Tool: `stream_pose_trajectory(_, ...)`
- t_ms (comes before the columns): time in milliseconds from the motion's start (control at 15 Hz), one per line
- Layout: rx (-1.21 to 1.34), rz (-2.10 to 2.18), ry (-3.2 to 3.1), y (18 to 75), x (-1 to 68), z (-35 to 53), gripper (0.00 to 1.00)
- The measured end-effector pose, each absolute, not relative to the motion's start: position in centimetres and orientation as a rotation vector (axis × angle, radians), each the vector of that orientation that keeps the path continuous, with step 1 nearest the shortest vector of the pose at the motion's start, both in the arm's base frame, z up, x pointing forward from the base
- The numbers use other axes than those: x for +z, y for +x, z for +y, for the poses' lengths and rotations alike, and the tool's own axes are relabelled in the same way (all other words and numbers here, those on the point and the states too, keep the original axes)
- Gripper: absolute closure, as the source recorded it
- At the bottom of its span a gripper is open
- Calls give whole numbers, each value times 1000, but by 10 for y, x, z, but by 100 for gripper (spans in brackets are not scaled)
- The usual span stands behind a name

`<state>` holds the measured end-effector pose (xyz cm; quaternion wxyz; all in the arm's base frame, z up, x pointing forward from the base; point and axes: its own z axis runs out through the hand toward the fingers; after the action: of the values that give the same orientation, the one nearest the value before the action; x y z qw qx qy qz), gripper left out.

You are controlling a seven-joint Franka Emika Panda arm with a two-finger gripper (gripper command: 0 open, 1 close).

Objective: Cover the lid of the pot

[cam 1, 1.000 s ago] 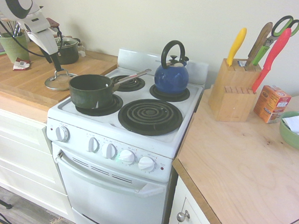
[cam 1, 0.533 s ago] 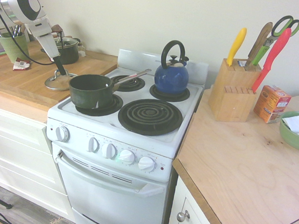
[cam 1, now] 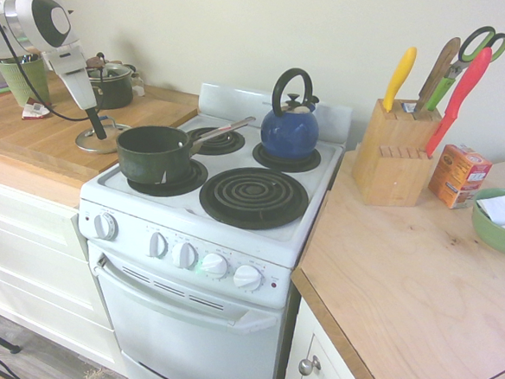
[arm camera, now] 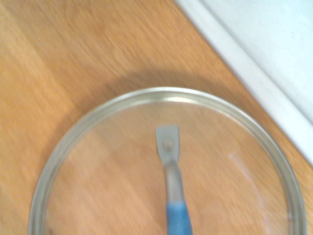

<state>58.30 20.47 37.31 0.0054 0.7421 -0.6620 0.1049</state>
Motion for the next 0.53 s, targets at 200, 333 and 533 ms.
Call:
stream_pose_trajectory(200,329,-2063,2336,583,372,211,100)
stream_pose_trajectory(333,330,-2053,2346,581,372,216,100)
stream_pose_trajectory(533,334,-2055,2342,582,372,214,100)
